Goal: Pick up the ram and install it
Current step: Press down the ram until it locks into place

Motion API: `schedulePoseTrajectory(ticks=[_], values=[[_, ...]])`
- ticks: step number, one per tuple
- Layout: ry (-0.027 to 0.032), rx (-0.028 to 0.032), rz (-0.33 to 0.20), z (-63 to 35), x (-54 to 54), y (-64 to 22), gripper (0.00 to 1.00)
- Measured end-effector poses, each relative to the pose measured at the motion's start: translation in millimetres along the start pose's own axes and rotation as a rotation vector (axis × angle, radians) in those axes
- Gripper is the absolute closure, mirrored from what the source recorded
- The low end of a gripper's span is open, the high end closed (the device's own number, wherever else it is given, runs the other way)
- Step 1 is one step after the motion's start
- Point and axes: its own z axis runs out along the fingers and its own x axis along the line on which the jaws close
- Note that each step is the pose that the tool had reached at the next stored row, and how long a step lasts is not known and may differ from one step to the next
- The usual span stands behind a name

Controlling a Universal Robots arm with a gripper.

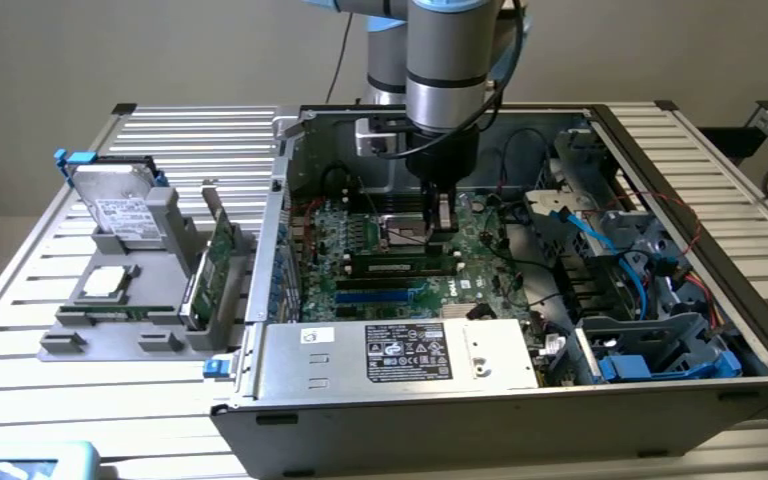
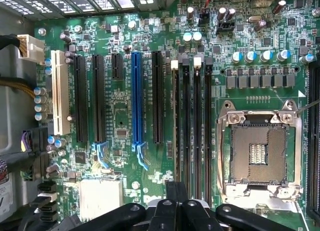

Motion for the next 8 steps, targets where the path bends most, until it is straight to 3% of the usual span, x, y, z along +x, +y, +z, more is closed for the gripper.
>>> schedulePoseTrajectory(ticks=[8], values=[[-0.0004, -0.001, 0.008, 0.7, 0.6, -4.3, 0.89]])
